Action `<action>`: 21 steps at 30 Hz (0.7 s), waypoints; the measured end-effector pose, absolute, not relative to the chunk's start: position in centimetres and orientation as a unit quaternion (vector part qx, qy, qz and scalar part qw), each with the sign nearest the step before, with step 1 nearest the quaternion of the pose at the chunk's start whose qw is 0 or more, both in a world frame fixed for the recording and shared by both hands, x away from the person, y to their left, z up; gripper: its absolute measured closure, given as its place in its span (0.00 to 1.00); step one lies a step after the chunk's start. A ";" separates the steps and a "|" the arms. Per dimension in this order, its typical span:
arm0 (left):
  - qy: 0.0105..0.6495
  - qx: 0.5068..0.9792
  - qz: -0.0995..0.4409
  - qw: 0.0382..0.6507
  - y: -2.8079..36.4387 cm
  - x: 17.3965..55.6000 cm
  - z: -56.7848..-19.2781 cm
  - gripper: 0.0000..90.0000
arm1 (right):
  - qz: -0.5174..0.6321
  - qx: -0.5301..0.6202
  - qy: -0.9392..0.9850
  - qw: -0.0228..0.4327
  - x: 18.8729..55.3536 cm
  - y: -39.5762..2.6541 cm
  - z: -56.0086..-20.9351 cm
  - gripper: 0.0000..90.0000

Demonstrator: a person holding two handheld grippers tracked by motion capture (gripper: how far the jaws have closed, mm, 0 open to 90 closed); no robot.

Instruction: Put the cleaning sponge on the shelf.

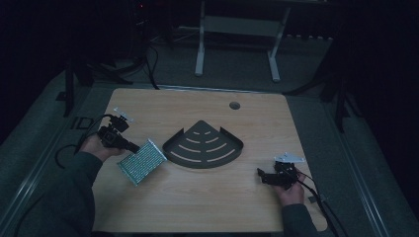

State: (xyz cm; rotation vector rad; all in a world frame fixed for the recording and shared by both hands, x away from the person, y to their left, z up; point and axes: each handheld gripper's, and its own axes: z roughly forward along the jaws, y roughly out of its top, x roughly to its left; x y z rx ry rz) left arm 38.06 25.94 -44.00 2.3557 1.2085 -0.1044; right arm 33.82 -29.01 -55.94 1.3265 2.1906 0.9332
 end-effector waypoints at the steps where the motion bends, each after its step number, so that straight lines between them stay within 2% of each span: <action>1: 0.439 0.864 -0.036 0.242 25.9 38.1 -43.9 1.00 | 0.335 0.476 0.786 0.206 33.8 -29.0 -55.9 0.16; 21: 0.429 0.867 -0.030 0.251 24.6 39.3 -42.2 1.00 | 0.335 0.476 0.786 0.207 33.8 -29.0 -55.9 0.16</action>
